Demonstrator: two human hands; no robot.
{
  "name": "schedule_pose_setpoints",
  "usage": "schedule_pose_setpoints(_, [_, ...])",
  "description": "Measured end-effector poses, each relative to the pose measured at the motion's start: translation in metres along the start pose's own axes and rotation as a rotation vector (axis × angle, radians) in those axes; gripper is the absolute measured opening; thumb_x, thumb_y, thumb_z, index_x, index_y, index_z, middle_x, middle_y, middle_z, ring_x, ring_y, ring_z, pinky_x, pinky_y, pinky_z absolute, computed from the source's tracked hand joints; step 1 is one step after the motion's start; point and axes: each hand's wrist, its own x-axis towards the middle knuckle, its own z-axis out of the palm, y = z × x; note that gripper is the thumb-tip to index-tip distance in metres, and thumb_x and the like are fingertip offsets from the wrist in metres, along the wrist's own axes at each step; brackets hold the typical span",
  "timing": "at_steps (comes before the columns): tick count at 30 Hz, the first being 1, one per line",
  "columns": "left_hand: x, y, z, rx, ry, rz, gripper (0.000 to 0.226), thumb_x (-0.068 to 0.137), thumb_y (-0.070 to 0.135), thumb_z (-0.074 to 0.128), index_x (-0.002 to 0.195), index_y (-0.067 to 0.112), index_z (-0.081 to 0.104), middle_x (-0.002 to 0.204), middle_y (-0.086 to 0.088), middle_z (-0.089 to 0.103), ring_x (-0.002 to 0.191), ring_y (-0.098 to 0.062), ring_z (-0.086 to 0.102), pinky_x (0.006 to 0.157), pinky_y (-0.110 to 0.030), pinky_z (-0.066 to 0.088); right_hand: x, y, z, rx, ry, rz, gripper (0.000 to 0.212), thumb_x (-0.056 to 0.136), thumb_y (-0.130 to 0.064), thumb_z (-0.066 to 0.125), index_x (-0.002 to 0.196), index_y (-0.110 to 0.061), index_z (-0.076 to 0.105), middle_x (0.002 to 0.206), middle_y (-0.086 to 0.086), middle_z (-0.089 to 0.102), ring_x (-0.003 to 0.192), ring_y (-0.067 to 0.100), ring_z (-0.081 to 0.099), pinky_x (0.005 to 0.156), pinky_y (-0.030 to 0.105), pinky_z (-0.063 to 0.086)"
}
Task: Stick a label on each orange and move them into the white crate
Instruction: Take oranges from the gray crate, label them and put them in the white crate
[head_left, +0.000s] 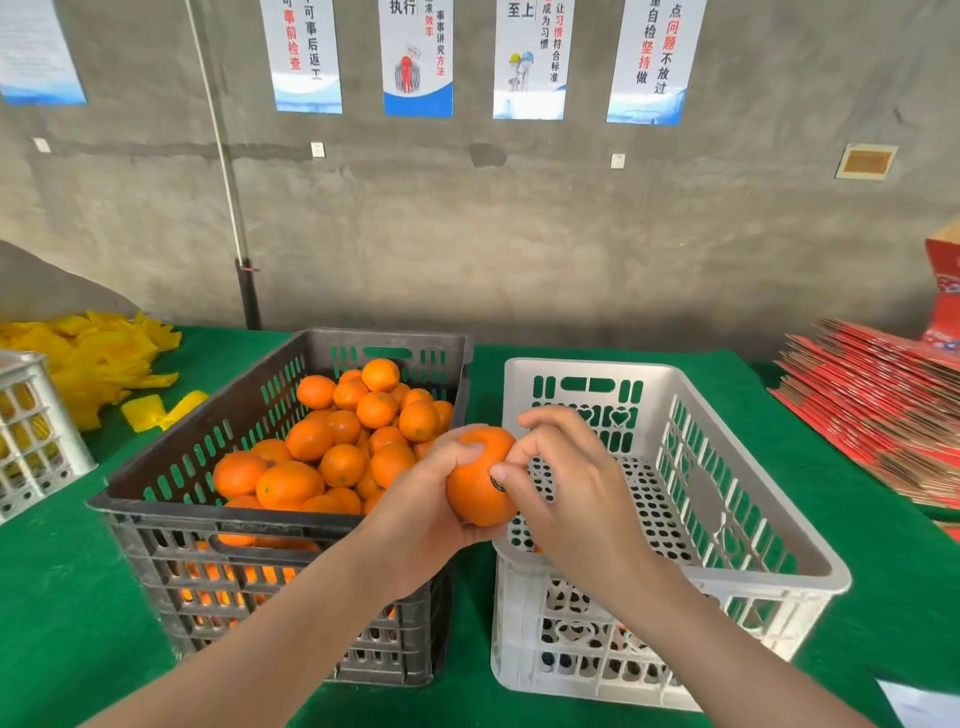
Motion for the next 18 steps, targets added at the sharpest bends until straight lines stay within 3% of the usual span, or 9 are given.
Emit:
schedule_pose_setpoints(3, [0.002, -0.001, 0.000, -0.012, 0.015, 0.002, 0.058, 0.069, 0.035, 0.059, 0.126, 0.027, 0.056, 0.127, -0.016, 0.060, 0.104, -0.032, 0.061, 0.092, -0.051, 0.049, -0.004, -0.001, 0.006, 0.031, 0.068, 0.020, 0.018, 0.084, -0.026, 0.061, 0.080, -0.009, 0.062, 0.109, 0.004, 0.060, 0.098, 0.017, 0.059, 0.073, 0.037, 0.051])
schedule_pose_setpoints(5, [0.003, 0.000, -0.001, -0.019, 0.023, -0.004, 0.055, 0.071, 0.034, 0.058, 0.125, 0.027, 0.057, 0.125, -0.015, 0.061, 0.107, -0.033, 0.062, 0.094, -0.053, 0.047, -0.006, 0.000, 0.011, 0.143, 0.045, 0.101, 0.020, 0.086, -0.031, 0.059, 0.093, -0.013, 0.059, 0.112, -0.004, 0.056, 0.096, 0.009, 0.055, 0.069, 0.042, 0.053])
schedule_pose_setpoints(7, [0.003, 0.000, -0.003, -0.015, 0.032, -0.011, 0.051, 0.070, 0.035, 0.059, 0.121, 0.029, 0.059, 0.122, -0.012, 0.064, 0.105, -0.033, 0.064, 0.083, -0.048, 0.056, -0.005, 0.002, 0.013, 0.282, -0.018, 0.231, 0.040, 0.084, -0.040, 0.063, 0.119, -0.033, 0.045, 0.115, -0.023, 0.047, 0.095, 0.002, 0.054, 0.070, 0.035, 0.054])
schedule_pose_setpoints(9, [0.002, -0.001, -0.006, -0.025, 0.051, -0.019, 0.048, 0.068, 0.034, 0.058, 0.116, 0.030, 0.061, 0.118, -0.010, 0.065, 0.099, -0.031, 0.065, 0.065, -0.038, 0.058, -0.002, 0.008, 0.011, 0.353, -0.097, 0.337, 0.065, 0.078, -0.047, 0.069, 0.129, -0.048, 0.030, 0.116, -0.027, 0.045, 0.094, -0.004, 0.055, 0.068, 0.024, 0.054])
schedule_pose_setpoints(11, [0.005, -0.004, -0.008, -0.044, 0.055, -0.025, 0.047, 0.070, 0.033, 0.058, 0.116, 0.026, 0.061, 0.117, -0.012, 0.066, 0.098, -0.031, 0.065, 0.063, -0.037, 0.058, 0.000, 0.015, 0.014, 0.437, -0.201, 0.363, 0.059, 0.079, -0.046, 0.070, 0.125, -0.049, 0.033, 0.118, -0.022, 0.050, 0.097, -0.009, 0.054, 0.070, 0.017, 0.050])
schedule_pose_setpoints(14, [0.019, -0.005, -0.003, -0.025, 0.026, -0.025, 0.049, 0.077, 0.034, 0.058, 0.123, 0.018, 0.056, 0.113, -0.013, 0.069, 0.101, -0.030, 0.068, 0.077, -0.042, 0.059, 0.000, 0.023, 0.022, 0.551, -0.299, 0.382, 0.066, 0.072, -0.042, 0.073, 0.129, -0.040, 0.040, 0.118, -0.022, 0.049, 0.102, -0.010, 0.051, 0.079, 0.015, 0.049])
schedule_pose_setpoints(16, [0.033, -0.004, 0.001, -0.018, -0.005, -0.032, 0.037, 0.086, 0.037, 0.052, 0.118, 0.019, 0.056, 0.106, -0.008, 0.072, 0.098, -0.024, 0.069, 0.074, -0.037, 0.058, 0.008, 0.035, 0.023, 0.492, -0.269, 0.372, 0.074, 0.065, -0.031, 0.079, 0.128, -0.039, 0.041, 0.117, -0.020, 0.048, 0.102, -0.005, 0.052, 0.079, 0.019, 0.050])
schedule_pose_setpoints(18, [0.049, -0.005, 0.005, 0.164, 0.007, -0.016, 0.019, 0.098, 0.033, 0.040, 0.109, 0.024, 0.053, 0.111, -0.004, 0.070, 0.109, -0.023, 0.064, 0.084, -0.034, 0.054, 0.020, 0.062, 0.026, 0.349, -0.215, 0.387, 0.072, 0.064, -0.027, 0.081, 0.121, -0.042, 0.041, 0.116, -0.016, 0.043, 0.102, -0.008, 0.047, 0.078, 0.014, 0.044])
